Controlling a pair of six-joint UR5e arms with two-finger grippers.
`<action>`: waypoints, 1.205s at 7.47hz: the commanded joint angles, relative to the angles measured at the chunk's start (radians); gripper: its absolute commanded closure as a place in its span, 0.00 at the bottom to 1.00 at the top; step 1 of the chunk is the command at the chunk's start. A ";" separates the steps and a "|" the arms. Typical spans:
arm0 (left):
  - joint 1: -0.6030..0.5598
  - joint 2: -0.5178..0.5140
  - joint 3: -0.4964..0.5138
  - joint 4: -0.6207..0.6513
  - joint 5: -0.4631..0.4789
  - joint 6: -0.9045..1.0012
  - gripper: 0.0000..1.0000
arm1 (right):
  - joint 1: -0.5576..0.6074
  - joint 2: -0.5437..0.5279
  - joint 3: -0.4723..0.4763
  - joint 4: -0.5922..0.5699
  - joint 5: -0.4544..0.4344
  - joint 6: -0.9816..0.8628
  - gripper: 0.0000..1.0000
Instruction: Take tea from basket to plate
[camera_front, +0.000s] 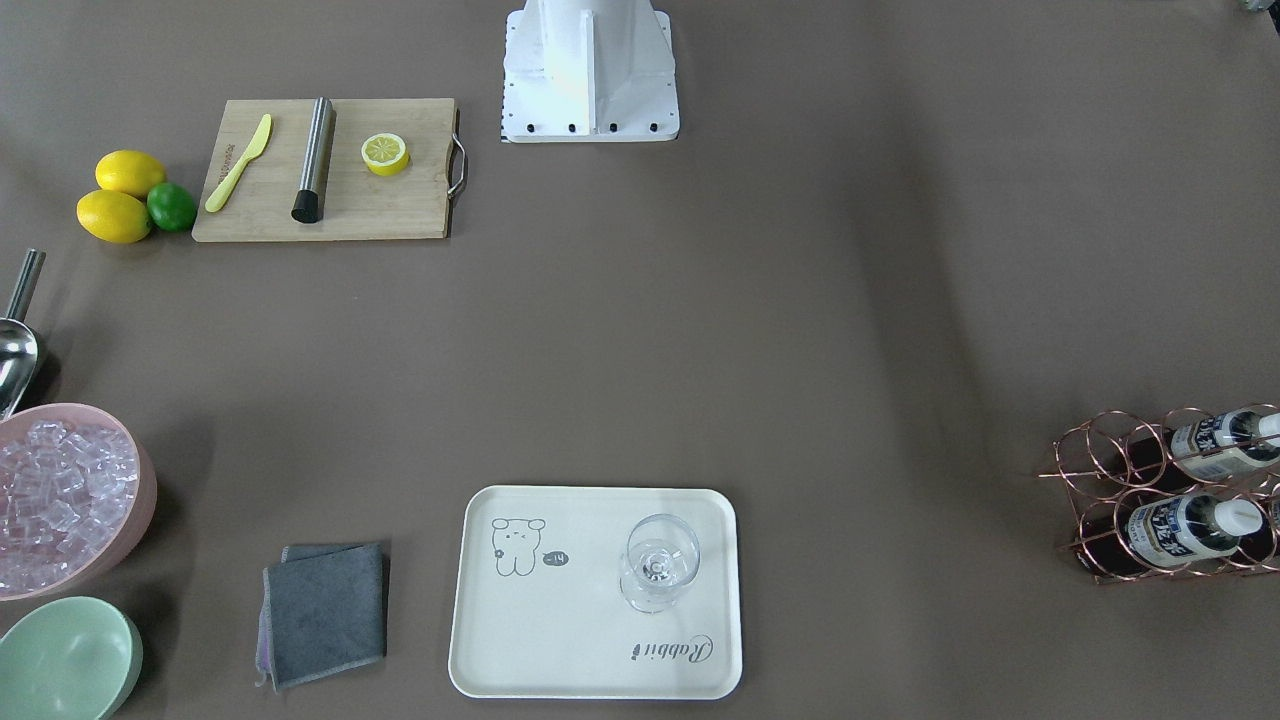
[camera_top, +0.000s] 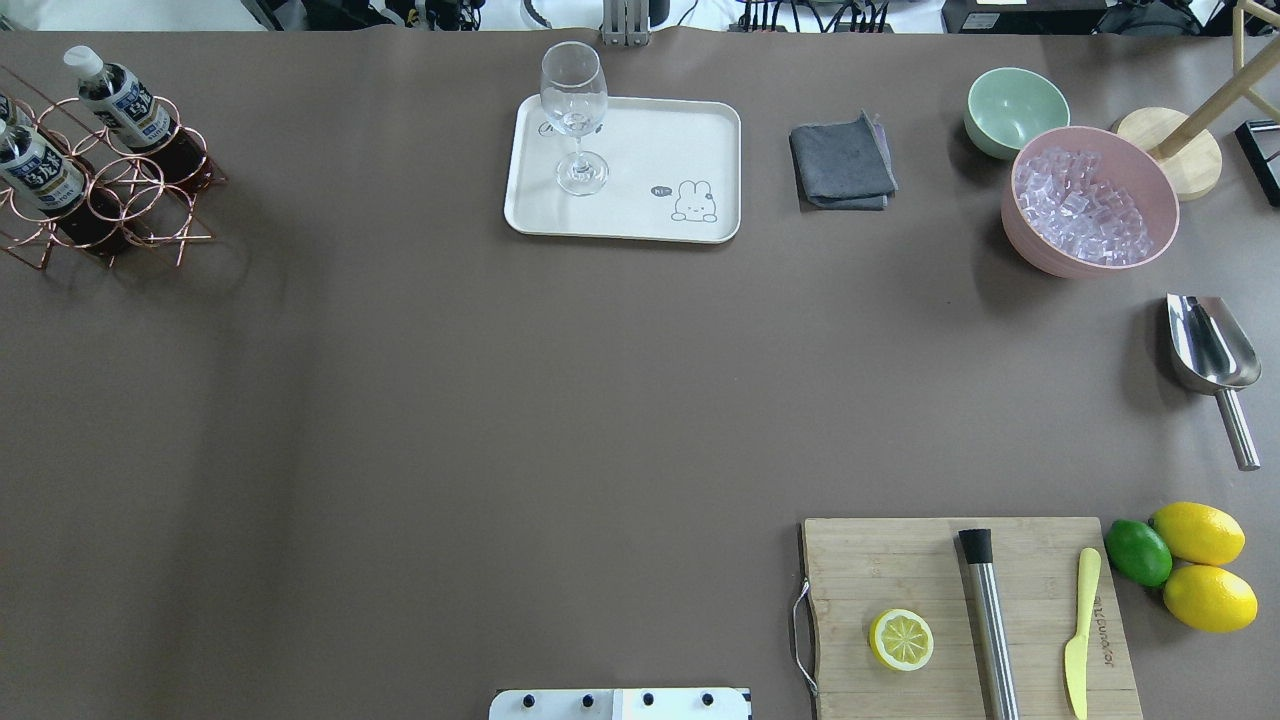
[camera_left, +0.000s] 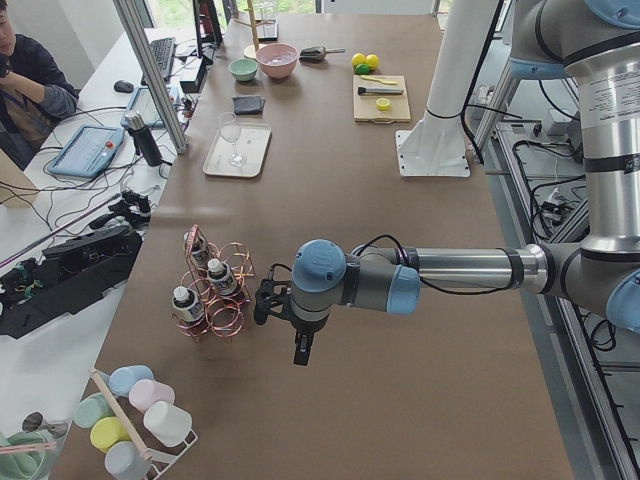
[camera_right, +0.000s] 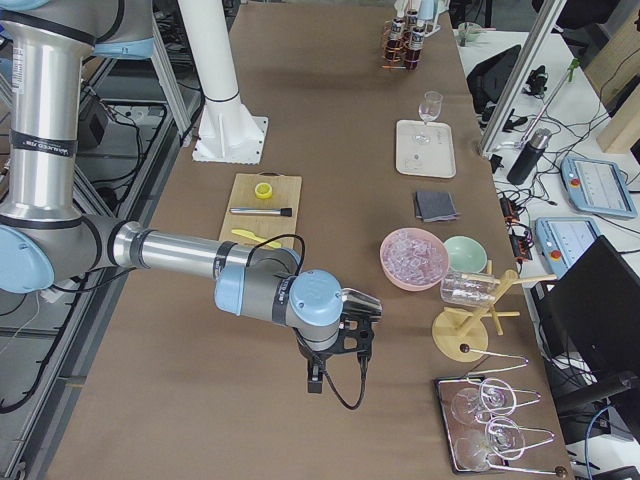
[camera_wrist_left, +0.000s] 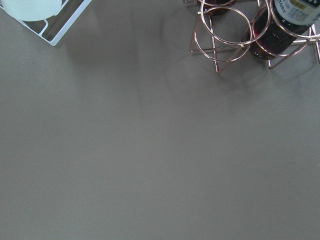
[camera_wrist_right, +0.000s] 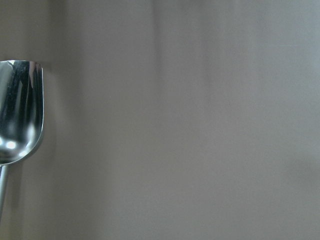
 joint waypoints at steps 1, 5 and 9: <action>0.002 0.004 0.001 -0.001 0.000 0.000 0.02 | 0.000 0.000 0.000 0.000 -0.003 0.000 0.00; -0.001 -0.048 -0.008 0.002 0.004 0.021 0.02 | 0.000 0.000 -0.002 0.000 -0.003 0.000 0.00; -0.036 -0.223 -0.027 0.119 -0.003 0.365 0.02 | 0.000 0.000 -0.003 0.000 -0.003 0.000 0.00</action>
